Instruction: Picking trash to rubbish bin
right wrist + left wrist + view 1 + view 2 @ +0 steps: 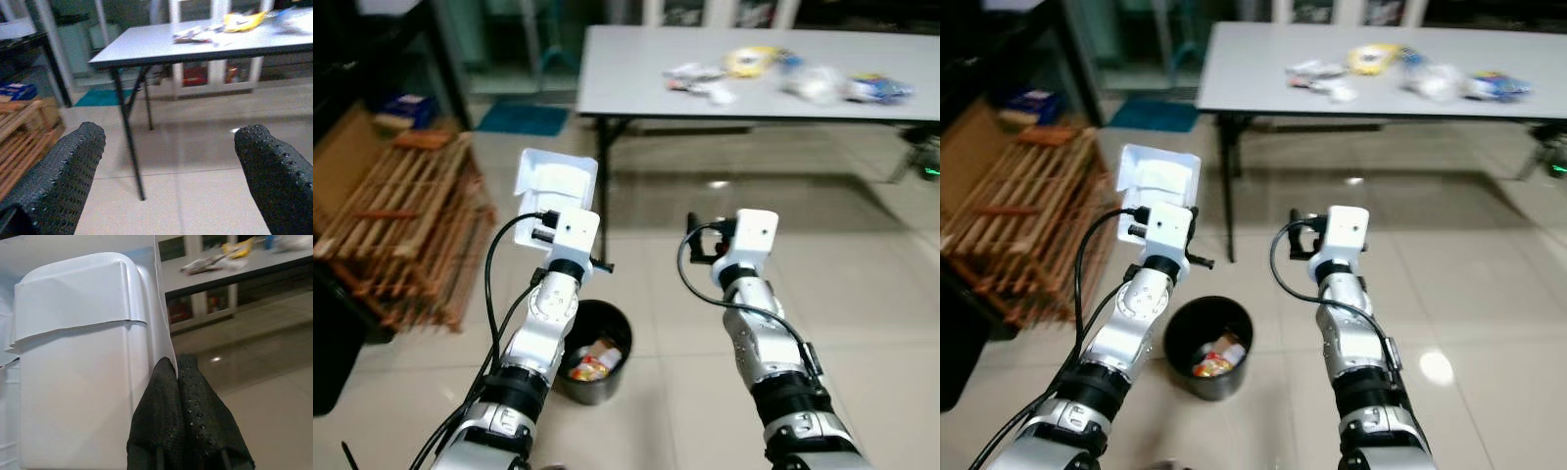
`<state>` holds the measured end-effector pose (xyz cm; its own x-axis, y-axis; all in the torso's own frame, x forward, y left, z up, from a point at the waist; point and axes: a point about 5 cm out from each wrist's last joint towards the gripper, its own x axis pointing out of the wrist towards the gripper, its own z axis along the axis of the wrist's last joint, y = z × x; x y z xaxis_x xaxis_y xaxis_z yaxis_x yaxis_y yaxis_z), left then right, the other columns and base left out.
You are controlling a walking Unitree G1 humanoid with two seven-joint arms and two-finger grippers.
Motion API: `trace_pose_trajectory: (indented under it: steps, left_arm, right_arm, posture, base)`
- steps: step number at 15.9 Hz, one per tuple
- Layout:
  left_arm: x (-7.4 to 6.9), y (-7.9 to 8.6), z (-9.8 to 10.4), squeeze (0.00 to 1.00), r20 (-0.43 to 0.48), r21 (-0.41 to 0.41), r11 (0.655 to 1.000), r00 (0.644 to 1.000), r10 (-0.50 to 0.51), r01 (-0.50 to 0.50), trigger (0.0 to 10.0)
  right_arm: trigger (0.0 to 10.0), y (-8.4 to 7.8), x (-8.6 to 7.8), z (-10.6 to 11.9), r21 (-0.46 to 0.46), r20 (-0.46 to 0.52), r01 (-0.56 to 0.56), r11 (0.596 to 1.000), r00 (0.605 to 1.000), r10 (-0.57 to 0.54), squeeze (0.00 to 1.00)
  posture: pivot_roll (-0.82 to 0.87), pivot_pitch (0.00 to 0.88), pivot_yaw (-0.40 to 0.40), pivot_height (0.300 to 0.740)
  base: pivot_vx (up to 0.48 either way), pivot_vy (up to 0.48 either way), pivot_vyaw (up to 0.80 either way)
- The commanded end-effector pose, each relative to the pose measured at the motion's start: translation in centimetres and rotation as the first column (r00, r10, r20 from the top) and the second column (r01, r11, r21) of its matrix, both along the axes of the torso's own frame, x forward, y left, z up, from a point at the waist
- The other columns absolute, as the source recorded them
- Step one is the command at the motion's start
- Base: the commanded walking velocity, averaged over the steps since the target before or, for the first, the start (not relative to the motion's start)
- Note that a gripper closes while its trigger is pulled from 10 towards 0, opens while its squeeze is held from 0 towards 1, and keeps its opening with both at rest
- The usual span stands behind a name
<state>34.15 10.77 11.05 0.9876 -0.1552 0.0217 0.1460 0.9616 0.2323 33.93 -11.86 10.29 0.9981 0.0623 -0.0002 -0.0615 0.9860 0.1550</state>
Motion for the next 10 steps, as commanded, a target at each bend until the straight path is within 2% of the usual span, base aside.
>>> trace_pose_trajectory:
  steps: [1,7,10]
  left_arm:
    - [0.17,0.74,0.20,0.00,0.002,0.007,1.000,1.000,0.018,-0.018,10.0]
    - [0.23,0.90,0.26,0.00,0.004,0.011,1.000,1.000,0.025,-0.025,10.0]
    - [0.25,0.91,0.41,0.00,0.017,0.005,1.000,1.000,0.025,-0.025,10.0]
  right_arm:
    - [10.0,0.81,0.15,0.29,0.014,0.001,-0.023,1.000,1.000,0.023,0.00]
    - [10.0,0.74,0.27,0.41,0.005,0.005,-0.021,1.000,1.000,0.021,0.00]
    - [10.0,0.77,0.30,0.43,0.005,0.006,-0.023,1.000,1.000,0.023,0.00]
  posture:
    - [0.02,0.019,-0.007,0.716]
    - [0.02,0.023,-0.008,0.716]
    - [0.02,0.024,-0.007,0.716]
  base:
    - [0.450,0.000,0.00]
    - [0.451,0.000,0.00]
    - [0.081,0.000,0.00]
